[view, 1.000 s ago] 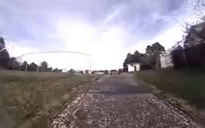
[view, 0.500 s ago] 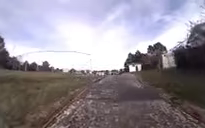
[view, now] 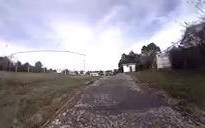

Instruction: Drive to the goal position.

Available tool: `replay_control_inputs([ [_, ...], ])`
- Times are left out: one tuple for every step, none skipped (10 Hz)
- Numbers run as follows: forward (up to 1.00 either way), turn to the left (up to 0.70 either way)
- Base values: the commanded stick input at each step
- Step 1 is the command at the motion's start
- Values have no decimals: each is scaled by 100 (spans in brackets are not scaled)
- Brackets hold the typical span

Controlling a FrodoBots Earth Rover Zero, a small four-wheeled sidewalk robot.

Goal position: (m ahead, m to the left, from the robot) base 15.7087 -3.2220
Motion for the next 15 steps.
replay_control_inputs([
  [85, -9],
  [85, -2],
  [85, 0],
  [85, 0],
  [85, 0],
  [85, 0],
  [85, 0],
  [85, 0],
  [85, 0],
  [85, 0],
  [85, 0],
  [85, 0],
  [85, 0],
  [85, 0],
  [85, 0],
])
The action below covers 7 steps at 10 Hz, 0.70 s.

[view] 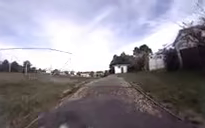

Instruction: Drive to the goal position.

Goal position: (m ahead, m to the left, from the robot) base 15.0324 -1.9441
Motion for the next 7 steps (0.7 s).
replay_control_inputs([
  [85, 0],
  [85, 0],
  [85, -31],
  [85, -33],
  [85, -34],
  [85, -34],
  [85, -34],
])
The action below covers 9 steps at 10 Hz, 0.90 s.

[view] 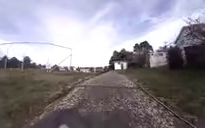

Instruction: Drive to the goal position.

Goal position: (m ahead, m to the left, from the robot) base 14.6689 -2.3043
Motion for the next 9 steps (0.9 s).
replay_control_inputs([
  [85, -34],
  [85, 0],
  [85, 0],
  [85, 0],
  [85, 0],
  [85, 0],
  [85, 0],
  [85, 0],
  [85, 0],
])
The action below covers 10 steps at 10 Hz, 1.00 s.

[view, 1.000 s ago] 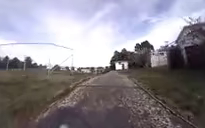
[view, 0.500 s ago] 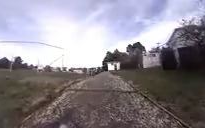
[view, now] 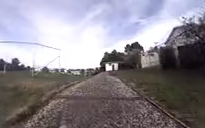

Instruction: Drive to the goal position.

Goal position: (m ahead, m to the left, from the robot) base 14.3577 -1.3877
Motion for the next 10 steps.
replay_control_inputs([
  [85, 0],
  [85, 0],
  [85, 0],
  [85, 0],
  [85, 0],
  [85, 0],
  [85, 0],
  [85, 0],
  [85, 0],
  [85, 0],
])
